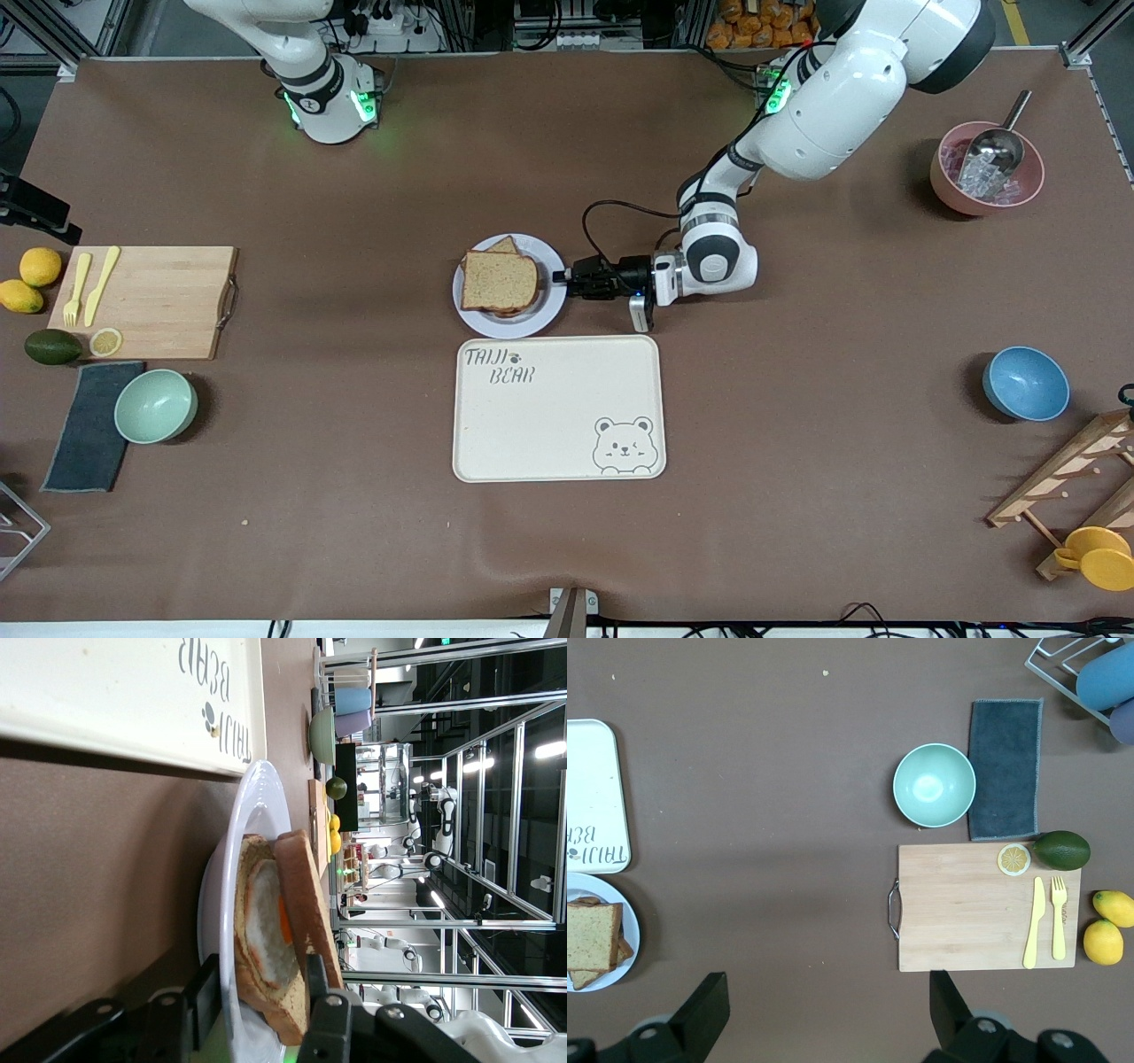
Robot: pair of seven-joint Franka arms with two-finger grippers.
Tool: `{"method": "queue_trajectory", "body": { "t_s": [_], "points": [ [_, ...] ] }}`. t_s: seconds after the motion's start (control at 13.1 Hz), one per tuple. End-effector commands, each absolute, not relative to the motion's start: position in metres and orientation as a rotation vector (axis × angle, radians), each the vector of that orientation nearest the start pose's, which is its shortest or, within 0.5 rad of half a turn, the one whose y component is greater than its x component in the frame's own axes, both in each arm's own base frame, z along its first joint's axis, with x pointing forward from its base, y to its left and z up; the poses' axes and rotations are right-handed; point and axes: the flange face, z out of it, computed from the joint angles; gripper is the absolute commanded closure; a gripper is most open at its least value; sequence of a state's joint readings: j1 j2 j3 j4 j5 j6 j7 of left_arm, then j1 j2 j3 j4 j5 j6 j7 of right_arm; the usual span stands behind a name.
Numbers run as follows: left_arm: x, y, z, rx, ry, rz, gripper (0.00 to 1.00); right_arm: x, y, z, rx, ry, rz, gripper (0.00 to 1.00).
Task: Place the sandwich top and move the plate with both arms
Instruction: 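Lower the left gripper and grasp the white plate rim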
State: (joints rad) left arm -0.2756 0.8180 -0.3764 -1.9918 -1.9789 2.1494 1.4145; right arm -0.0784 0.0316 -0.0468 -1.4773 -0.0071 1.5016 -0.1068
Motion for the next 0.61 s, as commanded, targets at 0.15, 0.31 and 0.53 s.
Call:
{"method": "queue_trajectory", "body": {
  "t_s": [0.15, 0.31, 0.53],
  "points": [
    [0.4206, -0.3927, 0.0260, 1.757, -0.087, 0.086, 0.65, 0.5551, -0.0722, 0.6483, -3.156, 0.036, 0.012, 0.00],
    [0.4199, -0.3951, 0.0240, 1.755, -0.087, 0.084, 0.70, 0.5553, -0.0705, 0.6483, -3.156, 0.033, 0.012, 0.00],
    [0.4212, -0.3940, 0.0192, 1.756, -0.114, 0.112, 0.87, 0.5560, -0.0688, 0.6468, -3.155, 0.028, 0.017, 0.00]
  ]
}}
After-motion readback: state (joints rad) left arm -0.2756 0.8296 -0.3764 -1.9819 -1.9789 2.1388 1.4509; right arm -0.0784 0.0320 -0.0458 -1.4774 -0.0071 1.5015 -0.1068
